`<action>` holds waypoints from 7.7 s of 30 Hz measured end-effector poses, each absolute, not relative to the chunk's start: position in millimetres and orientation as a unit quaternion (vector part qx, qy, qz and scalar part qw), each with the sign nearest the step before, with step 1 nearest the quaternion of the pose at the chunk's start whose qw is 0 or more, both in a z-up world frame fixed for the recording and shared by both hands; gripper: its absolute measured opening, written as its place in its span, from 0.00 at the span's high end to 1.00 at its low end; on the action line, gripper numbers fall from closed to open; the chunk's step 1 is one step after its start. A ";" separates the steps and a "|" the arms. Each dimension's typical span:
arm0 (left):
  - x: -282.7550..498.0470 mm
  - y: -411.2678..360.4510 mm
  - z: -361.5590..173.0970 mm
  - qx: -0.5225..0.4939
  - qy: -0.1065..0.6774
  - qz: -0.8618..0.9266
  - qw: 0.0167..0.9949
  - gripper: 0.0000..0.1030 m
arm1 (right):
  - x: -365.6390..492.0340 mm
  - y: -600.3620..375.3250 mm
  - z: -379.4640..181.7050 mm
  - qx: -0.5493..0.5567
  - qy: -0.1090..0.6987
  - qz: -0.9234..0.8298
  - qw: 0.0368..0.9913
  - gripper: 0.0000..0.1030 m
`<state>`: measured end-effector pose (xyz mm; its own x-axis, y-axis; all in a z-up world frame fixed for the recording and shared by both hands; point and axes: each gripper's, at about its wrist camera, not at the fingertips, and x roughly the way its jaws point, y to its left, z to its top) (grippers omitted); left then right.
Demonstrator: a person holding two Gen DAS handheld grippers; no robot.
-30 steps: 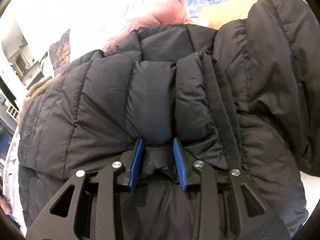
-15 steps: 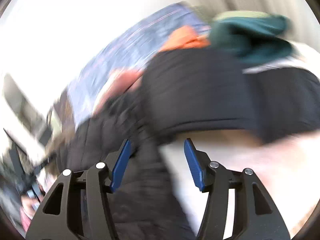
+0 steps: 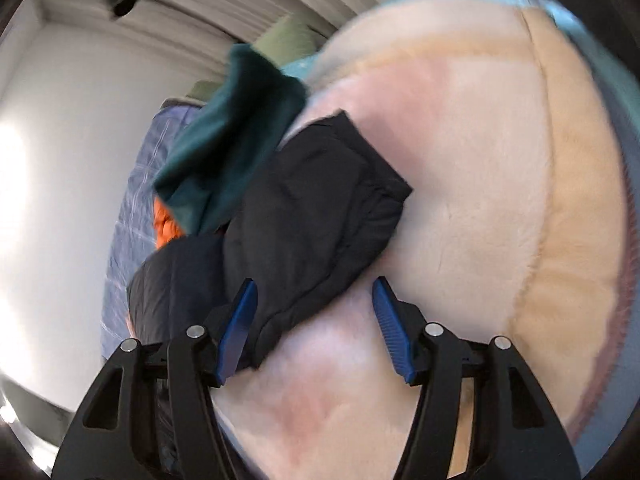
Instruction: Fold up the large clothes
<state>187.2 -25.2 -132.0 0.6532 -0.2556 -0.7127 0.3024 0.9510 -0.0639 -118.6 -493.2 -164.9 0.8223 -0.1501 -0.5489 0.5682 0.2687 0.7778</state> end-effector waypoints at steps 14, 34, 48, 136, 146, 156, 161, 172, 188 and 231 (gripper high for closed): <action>153.3 85.3 -46.9 -0.101 0.319 -0.162 0.928 0.26 | -8.2 -356.4 5.8 0.345 0.112 -0.009 0.932 0.93; 146.0 124.1 -72.6 -0.246 0.379 -0.274 0.849 0.12 | 59.8 -46.2 -91.2 0.053 0.354 0.273 0.893 0.90; 159.1 128.5 -9.3 -0.187 0.300 -0.233 0.906 0.92 | 37.6 -107.7 -48.3 0.021 0.279 0.217 0.935 0.66; -7.9 216.6 -144.8 -0.035 0.440 -0.108 0.891 0.14 | -56.3 -289.4 -133.7 0.120 0.439 0.052 0.889 0.36; -72.5 205.7 -147.9 -0.045 0.432 -0.132 0.891 0.15 | -126.4 -293.1 -135.0 0.165 0.425 0.085 0.886 0.36; -123.9 215.1 -149.9 -0.091 0.432 -0.168 0.881 0.16 | -182.0 -298.3 -139.3 0.232 0.411 0.126 0.873 0.47; -117.5 204.4 -140.1 -0.106 0.426 -0.187 0.879 0.82 | -176.6 -290.7 -137.9 0.252 0.401 0.146 0.868 0.93; -151.3 212.9 -22.6 -0.113 0.253 -0.180 0.944 0.94 | -207.8 -293.5 -29.6 0.275 0.228 0.187 0.915 1.00; -155.7 220.3 5.8 -0.084 0.218 -0.099 0.967 0.93 | -190.4 -282.3 -92.9 0.259 0.384 0.107 0.880 0.68; -238.4 255.0 -15.0 -0.167 0.166 -0.248 0.940 0.93 | -258.4 -243.0 3.1 0.280 0.190 0.272 0.901 0.96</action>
<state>-238.4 255.0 -15.0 0.8213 -0.5223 -0.2295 0.4111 0.8208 -0.3966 -258.4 -243.0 3.1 0.7796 0.5969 -0.1898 -0.3847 0.6954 0.6071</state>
